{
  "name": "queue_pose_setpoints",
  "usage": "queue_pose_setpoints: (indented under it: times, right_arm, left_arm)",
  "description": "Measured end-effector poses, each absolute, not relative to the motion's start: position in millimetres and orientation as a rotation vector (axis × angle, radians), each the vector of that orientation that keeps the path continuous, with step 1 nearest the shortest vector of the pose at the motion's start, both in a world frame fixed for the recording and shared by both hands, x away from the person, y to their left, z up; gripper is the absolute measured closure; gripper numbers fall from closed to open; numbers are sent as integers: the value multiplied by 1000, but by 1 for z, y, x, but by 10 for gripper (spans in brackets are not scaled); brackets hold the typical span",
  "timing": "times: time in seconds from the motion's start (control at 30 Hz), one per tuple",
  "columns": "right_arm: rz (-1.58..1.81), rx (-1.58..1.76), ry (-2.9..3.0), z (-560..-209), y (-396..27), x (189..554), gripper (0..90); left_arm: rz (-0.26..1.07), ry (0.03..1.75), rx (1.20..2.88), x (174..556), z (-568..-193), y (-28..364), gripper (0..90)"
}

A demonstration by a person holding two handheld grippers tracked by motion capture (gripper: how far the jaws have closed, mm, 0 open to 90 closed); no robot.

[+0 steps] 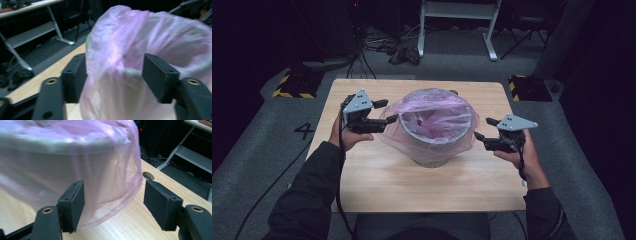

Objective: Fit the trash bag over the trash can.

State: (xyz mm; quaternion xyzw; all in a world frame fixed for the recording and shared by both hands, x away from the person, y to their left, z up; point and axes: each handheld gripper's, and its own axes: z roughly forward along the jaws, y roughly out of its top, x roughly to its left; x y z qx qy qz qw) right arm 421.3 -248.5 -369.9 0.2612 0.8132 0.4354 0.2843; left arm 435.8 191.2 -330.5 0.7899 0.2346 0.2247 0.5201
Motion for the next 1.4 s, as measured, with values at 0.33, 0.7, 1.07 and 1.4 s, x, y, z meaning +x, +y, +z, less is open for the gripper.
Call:
queue_pose_setpoints:
  times: [0.33,0.7,1.07,1.4]
  right_arm:
    - [1123,721,2320,-378,-243,460,250]
    - [1222,734,2335,-390,-247,484,553]
    - [1234,750,2276,-394,-240,489,900]
    - [1227,774,2286,-406,-233,497,900]
  left_arm:
    - [440,586,1918,469,-335,193,425]
    - [418,598,1929,484,-337,188,642]
    - [492,679,1804,504,-356,186,900]
    - [427,858,1801,535,-395,169,900]
